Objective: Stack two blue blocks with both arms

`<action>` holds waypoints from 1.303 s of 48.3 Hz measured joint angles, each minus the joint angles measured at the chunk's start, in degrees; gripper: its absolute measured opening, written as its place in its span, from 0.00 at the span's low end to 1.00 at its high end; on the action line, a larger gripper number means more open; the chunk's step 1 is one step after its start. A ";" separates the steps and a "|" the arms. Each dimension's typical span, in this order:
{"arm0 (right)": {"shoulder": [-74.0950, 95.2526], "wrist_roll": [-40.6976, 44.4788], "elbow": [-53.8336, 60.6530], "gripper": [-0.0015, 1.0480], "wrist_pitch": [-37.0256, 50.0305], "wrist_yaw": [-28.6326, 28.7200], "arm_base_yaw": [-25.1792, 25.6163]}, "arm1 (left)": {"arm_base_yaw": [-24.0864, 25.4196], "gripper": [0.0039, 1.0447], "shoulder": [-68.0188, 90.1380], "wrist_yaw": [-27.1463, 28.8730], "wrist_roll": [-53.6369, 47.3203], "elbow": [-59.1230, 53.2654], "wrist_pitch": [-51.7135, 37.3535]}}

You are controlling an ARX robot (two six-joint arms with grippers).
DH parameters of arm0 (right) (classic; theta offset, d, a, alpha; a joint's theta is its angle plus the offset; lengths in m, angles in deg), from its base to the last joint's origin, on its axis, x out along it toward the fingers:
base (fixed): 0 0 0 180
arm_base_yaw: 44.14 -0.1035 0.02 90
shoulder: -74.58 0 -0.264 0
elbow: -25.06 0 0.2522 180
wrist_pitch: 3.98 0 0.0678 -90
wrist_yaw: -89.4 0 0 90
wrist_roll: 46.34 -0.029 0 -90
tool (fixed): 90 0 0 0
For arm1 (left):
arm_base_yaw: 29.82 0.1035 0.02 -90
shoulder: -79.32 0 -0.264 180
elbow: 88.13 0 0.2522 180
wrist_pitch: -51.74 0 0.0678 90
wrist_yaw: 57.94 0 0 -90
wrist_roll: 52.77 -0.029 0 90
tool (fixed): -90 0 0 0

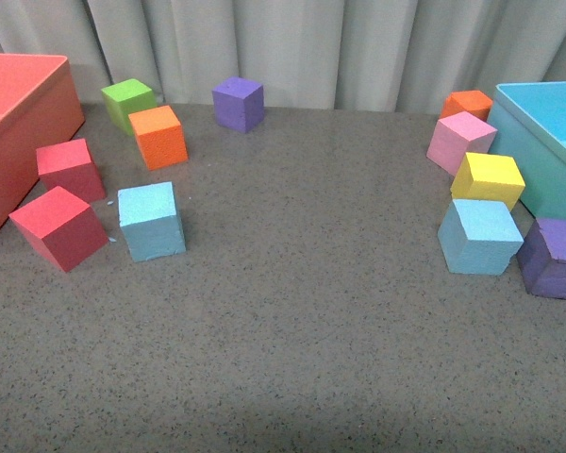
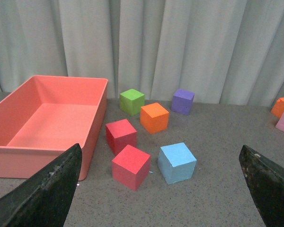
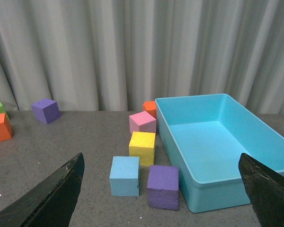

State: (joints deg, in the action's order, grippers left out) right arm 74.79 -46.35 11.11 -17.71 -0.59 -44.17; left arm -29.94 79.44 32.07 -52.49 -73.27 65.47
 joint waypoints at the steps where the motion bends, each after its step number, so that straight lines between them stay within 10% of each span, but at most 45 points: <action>1: 0.00 0.00 0.00 0.91 0.00 0.11 0.00 | 0.00 0.94 0.00 0.15 0.00 0.00 0.00; 54: 0.00 -0.02 0.00 0.91 0.00 0.07 0.00 | 0.00 0.94 0.00 0.00 0.00 0.00 0.00; 63: 10.99 7.89 -0.07 0.91 10.64 -20.74 -6.08 | 0.00 0.94 0.00 0.11 0.00 0.00 0.00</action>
State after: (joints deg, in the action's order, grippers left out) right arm 85.78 -38.46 11.05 -7.06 -21.33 -50.25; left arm -29.94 79.44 32.18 -52.49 -73.27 65.47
